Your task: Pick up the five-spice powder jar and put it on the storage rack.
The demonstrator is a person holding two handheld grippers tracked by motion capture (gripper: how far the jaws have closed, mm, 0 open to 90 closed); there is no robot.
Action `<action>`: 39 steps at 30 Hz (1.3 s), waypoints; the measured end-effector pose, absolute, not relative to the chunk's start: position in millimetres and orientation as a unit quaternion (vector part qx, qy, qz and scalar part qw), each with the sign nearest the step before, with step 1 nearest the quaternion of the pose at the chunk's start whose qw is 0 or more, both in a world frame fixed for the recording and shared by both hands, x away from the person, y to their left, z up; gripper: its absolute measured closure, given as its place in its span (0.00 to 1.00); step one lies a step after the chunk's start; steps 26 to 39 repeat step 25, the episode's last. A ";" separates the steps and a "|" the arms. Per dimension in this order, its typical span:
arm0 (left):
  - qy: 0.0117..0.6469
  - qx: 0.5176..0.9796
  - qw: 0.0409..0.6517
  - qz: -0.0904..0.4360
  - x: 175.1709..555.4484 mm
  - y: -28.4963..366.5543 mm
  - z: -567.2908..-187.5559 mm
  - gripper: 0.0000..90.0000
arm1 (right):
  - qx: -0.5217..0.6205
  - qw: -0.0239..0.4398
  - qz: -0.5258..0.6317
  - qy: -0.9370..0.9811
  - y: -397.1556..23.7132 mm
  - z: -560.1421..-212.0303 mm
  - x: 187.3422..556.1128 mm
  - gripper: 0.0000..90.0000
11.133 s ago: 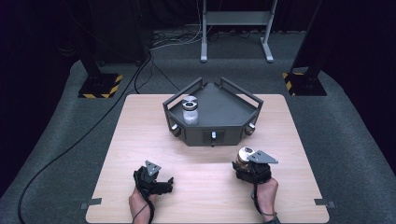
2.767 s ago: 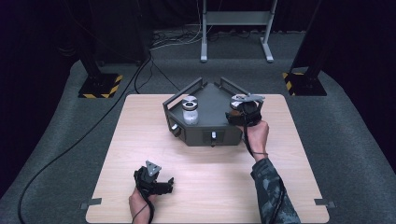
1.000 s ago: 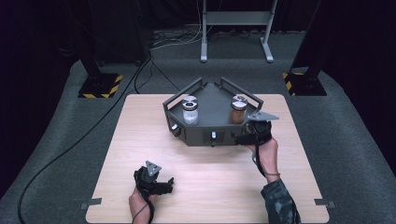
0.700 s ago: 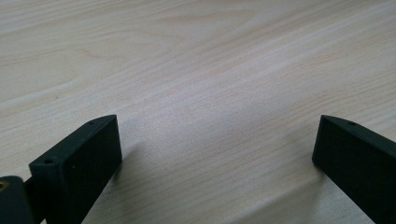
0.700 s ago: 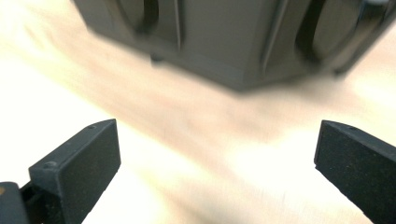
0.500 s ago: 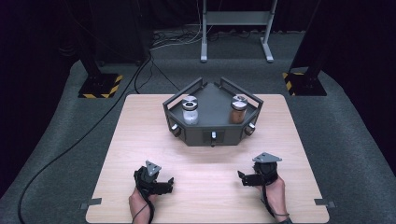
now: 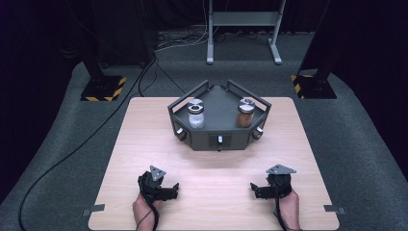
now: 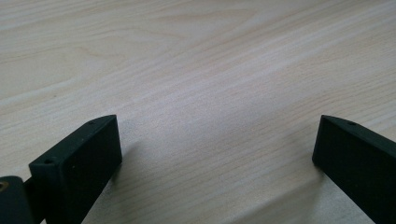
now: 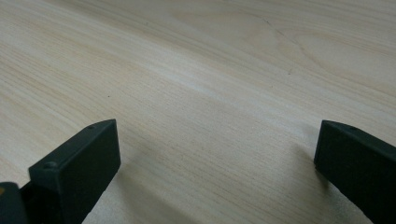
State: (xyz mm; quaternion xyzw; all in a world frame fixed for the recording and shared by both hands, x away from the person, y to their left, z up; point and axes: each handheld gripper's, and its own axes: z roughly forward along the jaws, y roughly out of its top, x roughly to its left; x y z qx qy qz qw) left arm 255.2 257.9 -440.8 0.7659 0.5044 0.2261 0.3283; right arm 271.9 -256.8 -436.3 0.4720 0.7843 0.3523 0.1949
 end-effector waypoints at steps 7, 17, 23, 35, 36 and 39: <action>0.503 0.766 0.328 0.228 254.7 257.5 -440.8 0.01 | 0.478 0.193 0.360 0.778 -260.6 -437.5 270.9 0.00; 0.506 0.766 0.329 0.223 256.1 259.0 -440.7 0.01 | 0.482 0.180 0.375 0.771 -268.2 -439.1 272.3 0.00; 0.507 0.766 0.329 0.221 256.9 259.5 -440.4 0.01 | 0.481 0.173 0.381 0.770 -271.9 -439.7 273.6 0.00; 0.506 0.765 0.329 0.222 256.5 259.3 -440.6 0.01 | 0.483 0.169 0.386 0.767 -274.7 -440.3 273.9 0.00; 0.506 0.765 0.329 0.222 256.5 259.3 -440.6 0.01 | 0.483 0.169 0.386 0.767 -274.7 -440.3 273.9 0.00; 0.506 0.765 0.329 0.222 256.5 259.3 -440.6 0.01 | 0.483 0.169 0.386 0.767 -274.7 -440.3 273.9 0.00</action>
